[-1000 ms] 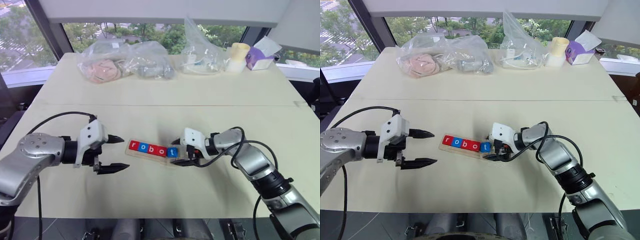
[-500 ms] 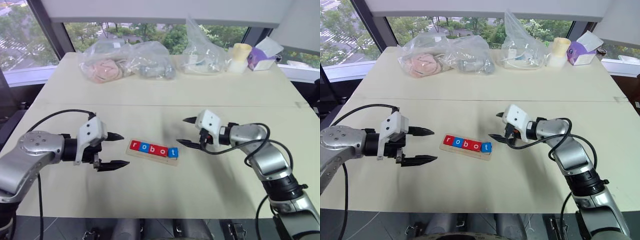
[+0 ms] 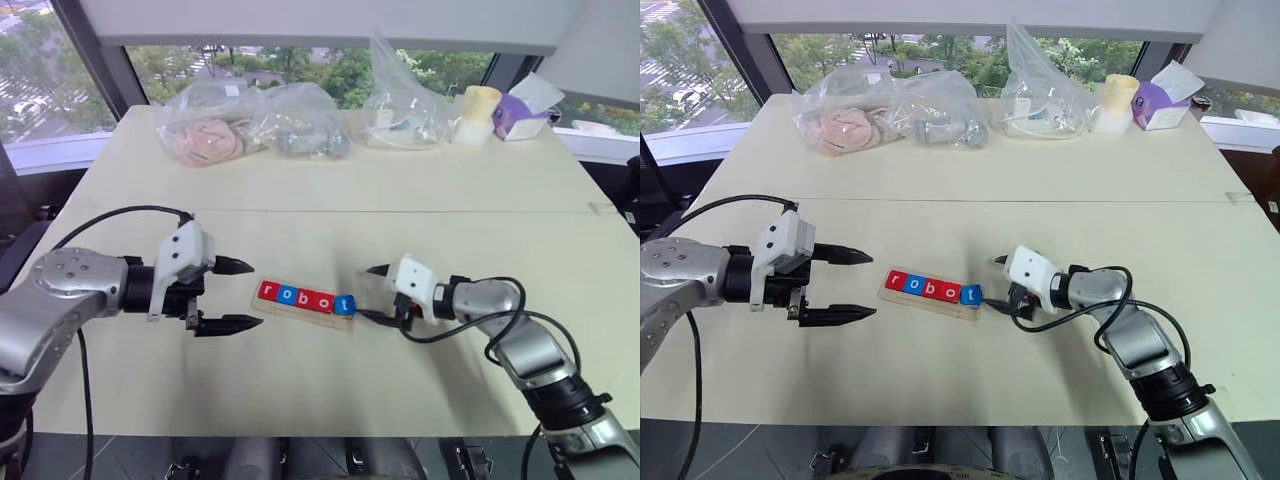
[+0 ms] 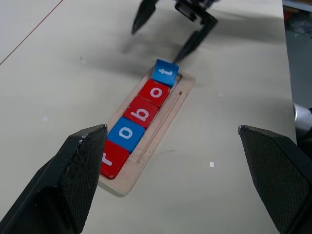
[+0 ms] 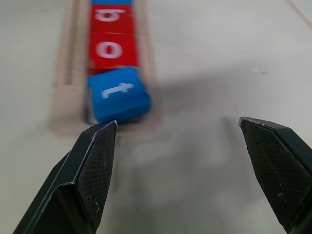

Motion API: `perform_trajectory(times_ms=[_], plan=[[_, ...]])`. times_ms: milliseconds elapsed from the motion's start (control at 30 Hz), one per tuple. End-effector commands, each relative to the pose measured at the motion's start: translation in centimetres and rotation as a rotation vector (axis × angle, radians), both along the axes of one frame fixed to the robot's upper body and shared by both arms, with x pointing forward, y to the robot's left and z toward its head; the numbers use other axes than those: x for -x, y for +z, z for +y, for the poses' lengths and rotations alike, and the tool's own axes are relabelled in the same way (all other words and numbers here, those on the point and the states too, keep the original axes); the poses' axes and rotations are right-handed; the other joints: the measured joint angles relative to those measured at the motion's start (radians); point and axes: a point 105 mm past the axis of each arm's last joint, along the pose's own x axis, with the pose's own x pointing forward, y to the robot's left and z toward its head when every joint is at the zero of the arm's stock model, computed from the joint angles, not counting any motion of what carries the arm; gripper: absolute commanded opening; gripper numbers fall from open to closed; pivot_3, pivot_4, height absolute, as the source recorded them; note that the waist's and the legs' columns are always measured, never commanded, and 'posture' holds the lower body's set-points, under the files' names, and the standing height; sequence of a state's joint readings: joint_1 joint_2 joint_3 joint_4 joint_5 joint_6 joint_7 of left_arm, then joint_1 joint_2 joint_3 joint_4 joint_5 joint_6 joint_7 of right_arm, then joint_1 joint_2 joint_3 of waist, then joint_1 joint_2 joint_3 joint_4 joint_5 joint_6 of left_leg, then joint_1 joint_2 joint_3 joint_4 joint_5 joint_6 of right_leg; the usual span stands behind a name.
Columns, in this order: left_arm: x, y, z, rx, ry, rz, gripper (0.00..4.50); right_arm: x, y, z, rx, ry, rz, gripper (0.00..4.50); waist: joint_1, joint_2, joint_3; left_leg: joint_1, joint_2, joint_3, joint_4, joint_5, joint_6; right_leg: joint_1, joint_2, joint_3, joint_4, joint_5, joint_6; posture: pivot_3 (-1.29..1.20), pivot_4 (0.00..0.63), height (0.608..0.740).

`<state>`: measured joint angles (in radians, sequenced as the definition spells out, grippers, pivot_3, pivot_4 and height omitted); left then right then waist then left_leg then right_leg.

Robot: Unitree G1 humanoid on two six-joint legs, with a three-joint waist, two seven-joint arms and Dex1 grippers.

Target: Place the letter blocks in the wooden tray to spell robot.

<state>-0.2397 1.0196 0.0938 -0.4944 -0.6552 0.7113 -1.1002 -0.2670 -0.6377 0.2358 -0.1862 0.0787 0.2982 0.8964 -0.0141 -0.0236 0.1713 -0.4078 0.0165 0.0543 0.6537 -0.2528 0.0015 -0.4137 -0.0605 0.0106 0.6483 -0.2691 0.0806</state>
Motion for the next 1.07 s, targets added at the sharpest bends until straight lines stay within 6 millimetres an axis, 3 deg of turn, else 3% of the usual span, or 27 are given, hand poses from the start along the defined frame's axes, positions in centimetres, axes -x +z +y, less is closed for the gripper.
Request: perform_trajectory(times_ms=[33,267,400,600,800,933,1067], plan=[[0.0,0.7,0.0,-0.008,-0.004,-0.036,4.5,0.3,0.8,0.7,-0.012,0.019,-0.041,4.09,0.0,0.0,0.0,0.0,0.0,0.0,0.0,0.0,0.0,0.0,0.0,0.0,0.0,0.0,0.0,0.0,0.15,0.739],[0.0,0.4,0.0,-0.006,0.006,-0.032,4.5,0.5,1.3,1.8,-0.038,0.029,-0.049,4.09,0.0,0.0,0.0,0.0,0.0,0.0,0.0,0.0,0.0,0.0,0.0,0.0,0.0,0.0,0.0,0.0,0.15,0.739],[0.0,0.3,0.1,-0.007,0.01,-0.028,4.5,0.5,1.7,1.3,-0.029,0.023,-0.059,4.09,0.001,0.0,0.0,0.0,0.0,0.0,0.0,0.0,0.0,0.0,0.0,0.0,0.0,0.0,0.0,0.0,0.15,0.739],[-0.8,0.2,1.1,0.01,0.068,-0.031,4.5,1.2,5.0,-0.5,-0.103,-0.01,-0.037,4.09,0.003,0.0,0.0,0.0,0.0,0.0,0.0,0.0,0.0,0.0,0.0,0.0,0.0,0.0,0.0,0.0,0.15,0.739],[-1.7,0.0,2.2,0.017,0.139,-0.032,4.5,4.9,6.1,-1.4,-0.155,0.023,0.125,4.09,0.004,0.0,0.0,0.0,0.0,-0.002,0.0,0.0,0.0,0.001,-0.002,-0.001,-0.001,0.0,0.0,0.0,0.15,0.739],[-0.3,-0.8,3.8,-0.027,0.185,0.009,4.5,8.5,6.6,-3.1,-0.206,-0.028,0.323,4.09,0.001,0.0,0.0,0.0,0.0,-0.001,-0.001,0.0,0.0,0.001,-0.003,-0.001,-0.001,0.0,0.0,0.0,0.15,0.739],[0.6,-2.3,5.0,-0.101,0.221,0.029,4.5,10.0,6.1,-4.0,-0.218,-0.082,0.418,4.09,0.002,0.0,0.0,0.001,0.001,-0.002,-0.003,0.0,0.0,0.001,-0.004,-0.001,-0.002,0.0,-0.001,0.0,0.15,0.739]])
